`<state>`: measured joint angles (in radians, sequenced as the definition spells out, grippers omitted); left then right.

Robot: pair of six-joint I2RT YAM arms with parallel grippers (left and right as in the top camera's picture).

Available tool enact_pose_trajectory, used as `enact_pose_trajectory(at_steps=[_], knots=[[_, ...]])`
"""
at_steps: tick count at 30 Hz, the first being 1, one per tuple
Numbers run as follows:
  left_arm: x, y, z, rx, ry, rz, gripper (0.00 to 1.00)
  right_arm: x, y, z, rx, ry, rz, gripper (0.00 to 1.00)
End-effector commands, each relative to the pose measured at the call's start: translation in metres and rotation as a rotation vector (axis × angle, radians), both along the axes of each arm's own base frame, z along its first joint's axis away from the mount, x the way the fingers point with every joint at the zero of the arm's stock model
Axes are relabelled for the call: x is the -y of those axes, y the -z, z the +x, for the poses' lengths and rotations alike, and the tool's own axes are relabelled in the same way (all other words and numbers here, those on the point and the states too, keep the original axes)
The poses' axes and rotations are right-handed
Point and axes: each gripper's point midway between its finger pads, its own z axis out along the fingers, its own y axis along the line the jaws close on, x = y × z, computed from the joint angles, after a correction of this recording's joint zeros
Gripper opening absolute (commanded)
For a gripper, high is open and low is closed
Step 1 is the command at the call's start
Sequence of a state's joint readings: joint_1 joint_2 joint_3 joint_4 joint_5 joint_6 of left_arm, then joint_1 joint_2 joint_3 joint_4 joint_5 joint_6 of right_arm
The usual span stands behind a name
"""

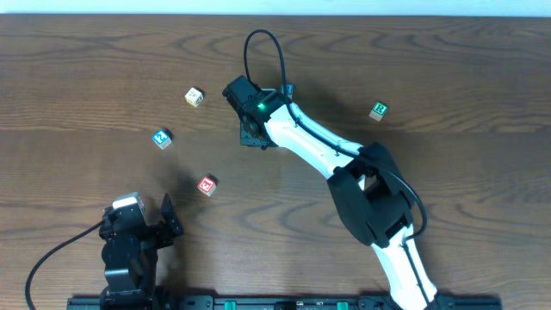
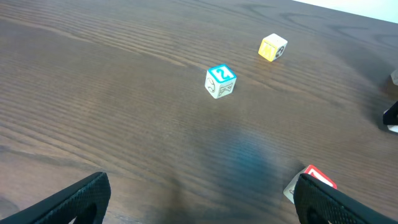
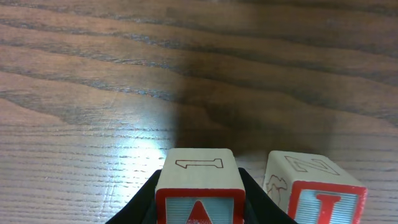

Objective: Spell out Ai2
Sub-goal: 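Carry the 'A' block left of the 'I' block and lower it, then release the 'A' block and retract the right arm to the side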

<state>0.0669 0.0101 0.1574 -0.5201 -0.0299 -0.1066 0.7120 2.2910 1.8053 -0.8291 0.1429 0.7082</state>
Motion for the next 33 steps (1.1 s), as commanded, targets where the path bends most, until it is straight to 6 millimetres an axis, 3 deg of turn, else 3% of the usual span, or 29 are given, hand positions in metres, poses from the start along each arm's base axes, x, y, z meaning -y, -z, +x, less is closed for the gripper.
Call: enact_pose_trajectory(at_steps=[1, 5, 15, 20, 33], knots=[[0.0003, 0.0056, 0.0, -0.01, 0.005, 0.01, 0.95, -0.0049, 0.008, -0.0033, -0.018, 0.009, 0.006, 0.01], [0.0003, 0.0056, 0.0, -0.01, 0.005, 0.01, 0.95, -0.0043, 0.0078, -0.0022, -0.014, 0.011, 0.005, 0.03], [0.0003, 0.0056, 0.0, -0.01, 0.005, 0.01, 0.95, -0.0042, 0.0086, -0.0032, -0.017, 0.01, 0.002, 0.33], [0.0003, 0.0056, 0.0, -0.01, 0.005, 0.01, 0.95, -0.0041, 0.0086, -0.0033, -0.018, 0.01, 0.002, 0.39], [0.0003, 0.0056, 0.0, -0.01, 0.005, 0.01, 0.96, -0.0045, 0.0077, -0.0004, -0.004, 0.011, 0.002, 0.39]])
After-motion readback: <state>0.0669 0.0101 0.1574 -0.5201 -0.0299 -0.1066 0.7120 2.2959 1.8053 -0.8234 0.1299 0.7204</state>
